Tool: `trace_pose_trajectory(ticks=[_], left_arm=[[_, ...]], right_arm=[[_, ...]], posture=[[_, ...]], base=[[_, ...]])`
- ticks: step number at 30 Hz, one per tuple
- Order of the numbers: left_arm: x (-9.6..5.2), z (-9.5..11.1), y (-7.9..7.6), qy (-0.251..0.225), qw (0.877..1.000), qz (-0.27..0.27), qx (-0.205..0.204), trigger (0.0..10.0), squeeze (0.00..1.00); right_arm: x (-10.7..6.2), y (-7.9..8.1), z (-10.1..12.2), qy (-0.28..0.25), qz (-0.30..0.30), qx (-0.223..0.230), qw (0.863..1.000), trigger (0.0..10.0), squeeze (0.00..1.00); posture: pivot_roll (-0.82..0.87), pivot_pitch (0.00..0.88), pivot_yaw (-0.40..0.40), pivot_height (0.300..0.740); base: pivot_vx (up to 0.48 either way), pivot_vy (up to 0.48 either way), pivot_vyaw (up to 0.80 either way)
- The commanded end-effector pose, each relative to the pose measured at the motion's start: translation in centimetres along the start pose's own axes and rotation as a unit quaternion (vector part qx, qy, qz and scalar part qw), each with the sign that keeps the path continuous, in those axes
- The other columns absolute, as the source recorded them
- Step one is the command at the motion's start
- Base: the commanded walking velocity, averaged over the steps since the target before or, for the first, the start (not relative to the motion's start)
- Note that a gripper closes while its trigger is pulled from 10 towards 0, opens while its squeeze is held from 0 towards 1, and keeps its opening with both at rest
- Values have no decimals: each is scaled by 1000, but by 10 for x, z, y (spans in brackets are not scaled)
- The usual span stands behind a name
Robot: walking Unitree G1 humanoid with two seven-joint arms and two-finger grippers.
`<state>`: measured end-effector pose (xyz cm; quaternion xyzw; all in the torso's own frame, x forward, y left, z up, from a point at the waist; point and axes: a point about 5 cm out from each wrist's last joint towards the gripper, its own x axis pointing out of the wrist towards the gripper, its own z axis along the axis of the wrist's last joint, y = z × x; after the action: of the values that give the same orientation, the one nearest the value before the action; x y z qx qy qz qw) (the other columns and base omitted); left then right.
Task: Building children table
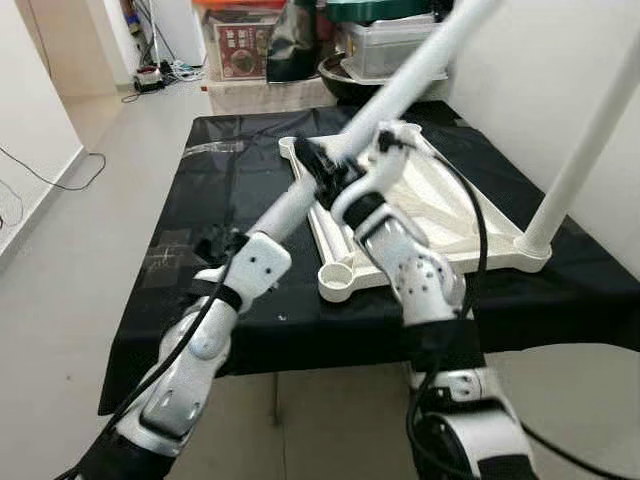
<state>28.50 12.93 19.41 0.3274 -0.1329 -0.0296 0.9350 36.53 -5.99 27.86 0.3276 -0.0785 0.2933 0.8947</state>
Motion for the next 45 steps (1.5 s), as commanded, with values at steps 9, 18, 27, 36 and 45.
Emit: trace_pose_trajectory(ticks=[9, 18, 27, 36, 45], left_arm=[[-27, -41, 37, 93, 991, 95, 24, 10000, 0], [-32, -46, 32, 102, 990, 94, 5, 10000, 0], [-36, -47, 14, 106, 992, 53, -39, 10000, 0], [-43, -37, -4, 69, 990, -56, -107, 10000, 0], [-47, -39, -6, 70, 989, -64, -110, 10000, 0]], right_arm=[[-12, -50, 52, -47, -67, -116, 990, 0, 0], [-14, -60, 97, -105, -76, -164, 978, 0, 0], [-9, -48, 102, -116, -20, -46, 992, 0, 0], [-6, -29, 75, -53, 96, -46, 993, 0, 0], [-4, -30, 68, -48, 85, -37, 995, 0, 0]], posture=[[37, 0, -32, 740], [26, 0, -35, 740], [17, 0, -33, 740], [21, 0, -38, 740], [23, 0, -38, 740]], base=[[0, 0, 0], [0, 0, 0], [0, 0, 0], [0, 0, 0], [0, 0, 0]])
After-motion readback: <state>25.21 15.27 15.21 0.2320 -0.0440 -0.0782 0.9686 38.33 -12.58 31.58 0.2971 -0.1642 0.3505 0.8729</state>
